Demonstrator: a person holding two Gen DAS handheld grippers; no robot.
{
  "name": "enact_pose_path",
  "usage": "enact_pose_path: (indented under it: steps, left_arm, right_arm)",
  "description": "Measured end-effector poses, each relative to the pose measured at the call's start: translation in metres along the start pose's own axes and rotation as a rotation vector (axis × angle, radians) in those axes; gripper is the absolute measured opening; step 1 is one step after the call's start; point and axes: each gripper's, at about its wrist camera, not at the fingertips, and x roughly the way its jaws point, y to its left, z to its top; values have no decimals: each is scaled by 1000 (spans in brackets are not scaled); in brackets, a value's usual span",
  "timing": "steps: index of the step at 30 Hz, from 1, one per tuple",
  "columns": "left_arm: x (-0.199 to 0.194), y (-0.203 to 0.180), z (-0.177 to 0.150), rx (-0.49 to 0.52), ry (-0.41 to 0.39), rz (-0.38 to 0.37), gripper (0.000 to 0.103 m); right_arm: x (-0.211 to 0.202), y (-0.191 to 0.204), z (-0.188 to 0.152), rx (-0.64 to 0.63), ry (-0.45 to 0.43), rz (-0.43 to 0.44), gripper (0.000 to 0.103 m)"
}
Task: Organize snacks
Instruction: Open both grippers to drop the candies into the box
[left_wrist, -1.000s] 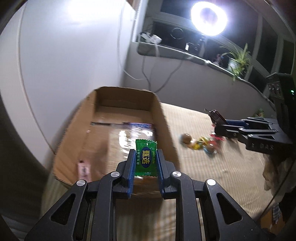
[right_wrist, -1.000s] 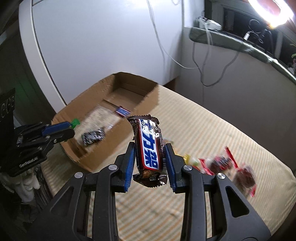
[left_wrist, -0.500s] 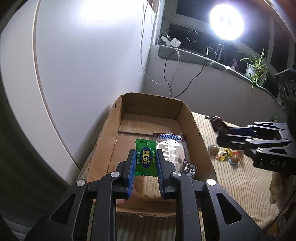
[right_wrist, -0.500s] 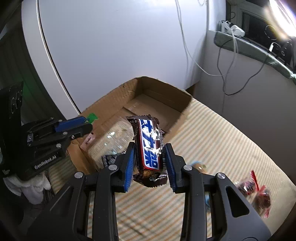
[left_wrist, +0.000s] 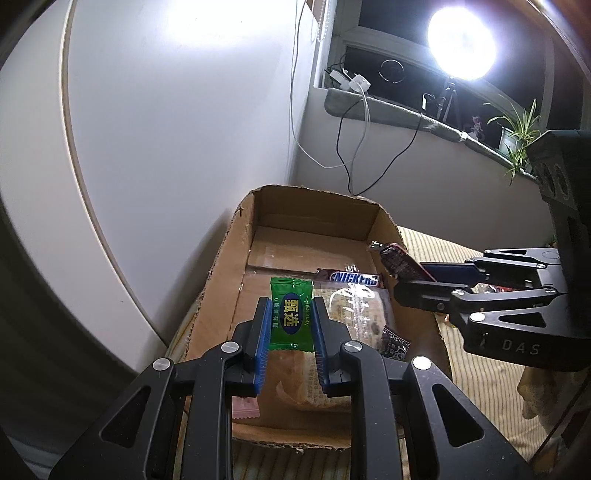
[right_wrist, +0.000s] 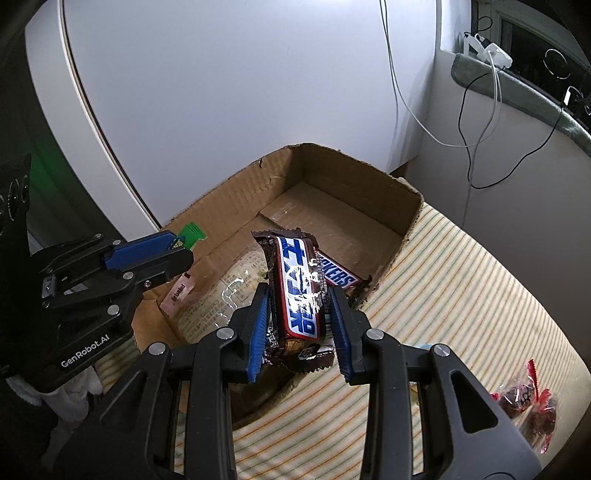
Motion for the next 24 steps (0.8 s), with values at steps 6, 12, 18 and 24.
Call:
enact_pose_path:
  steps: [6, 12, 18, 24]
  left_arm:
    - [1, -1, 1, 1, 3, 4, 20]
    - [0, -1, 1, -1, 2, 14, 22]
    - [-1, 1, 0, -8, 2, 17, 22]
    - [-5, 2, 0, -8, -3, 23, 32]
  right_arm:
    - [3, 1, 1, -6, 4, 8, 33]
    - [5, 6, 3, -27, 2, 11, 33]
    - [2, 8, 4, -31, -13, 2, 39]
    - [-7, 9, 5, -27, -39, -14, 55]
